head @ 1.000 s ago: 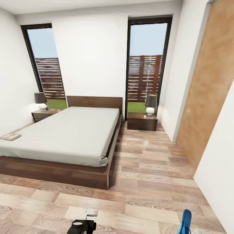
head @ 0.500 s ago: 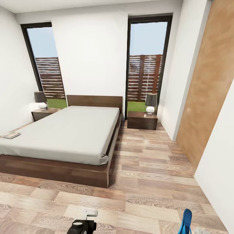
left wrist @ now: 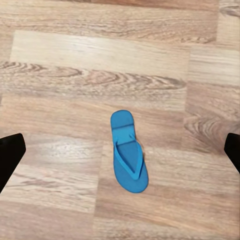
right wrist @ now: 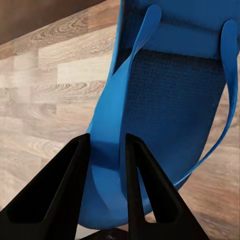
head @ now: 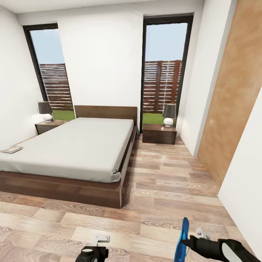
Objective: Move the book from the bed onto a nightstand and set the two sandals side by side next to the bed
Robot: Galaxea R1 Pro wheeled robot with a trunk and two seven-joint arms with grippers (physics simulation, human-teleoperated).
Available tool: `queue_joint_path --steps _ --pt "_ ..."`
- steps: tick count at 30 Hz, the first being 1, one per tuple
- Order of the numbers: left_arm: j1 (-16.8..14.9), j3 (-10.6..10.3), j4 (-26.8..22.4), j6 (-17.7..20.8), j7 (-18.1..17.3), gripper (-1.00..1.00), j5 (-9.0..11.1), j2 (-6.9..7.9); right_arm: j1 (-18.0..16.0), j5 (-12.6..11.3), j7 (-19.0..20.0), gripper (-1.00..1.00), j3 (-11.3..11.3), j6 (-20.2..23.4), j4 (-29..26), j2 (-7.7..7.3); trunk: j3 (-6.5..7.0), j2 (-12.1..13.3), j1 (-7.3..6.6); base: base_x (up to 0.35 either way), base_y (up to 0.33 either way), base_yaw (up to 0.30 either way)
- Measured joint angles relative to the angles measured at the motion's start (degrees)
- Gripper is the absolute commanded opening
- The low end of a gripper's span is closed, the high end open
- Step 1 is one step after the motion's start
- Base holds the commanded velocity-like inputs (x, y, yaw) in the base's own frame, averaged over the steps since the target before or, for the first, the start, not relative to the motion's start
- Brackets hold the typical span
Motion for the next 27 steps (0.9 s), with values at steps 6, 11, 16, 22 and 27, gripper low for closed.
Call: queue_joint_path --steps 6,11,16,22,27 --pt "0.00 -0.05 0.00 0.00 0.00 1.00 0.01 0.00 -0.17 -0.09 9.51 -1.00 -0.06 4.04 -1.00 -3.11 -1.08 -2.41 1.32 0.000 0.000 0.000" --pt "0.00 -0.01 0.00 0.00 0.00 1.00 0.01 0.00 -0.35 0.07 23.50 -1.00 -0.25 7.42 -1.17 -5.28 -1.98 -4.41 2.42 0.000 0.000 0.000" --pt "0.00 0.00 0.00 0.00 0.00 1.00 0.06 0.00 -0.39 0.24 26.11 -1.00 -0.31 7.71 -1.13 -5.76 -2.87 -6.42 3.52 0.000 0.000 0.000" --pt "0.00 -0.07 0.01 -0.07 0.00 1.00 0.09 -0.07 -0.39 0.27 26.15 -1.00 -0.27 7.55 -1.04 -5.76 -3.95 -8.82 4.83 0.000 0.000 0.000" --pt "0.00 -0.08 0.02 -0.07 0.00 1.00 0.10 -0.01 -0.38 0.34 26.05 -1.00 -0.25 7.51 -1.02 -5.74 -4.85 -10.83 5.93 0.000 0.000 0.000"
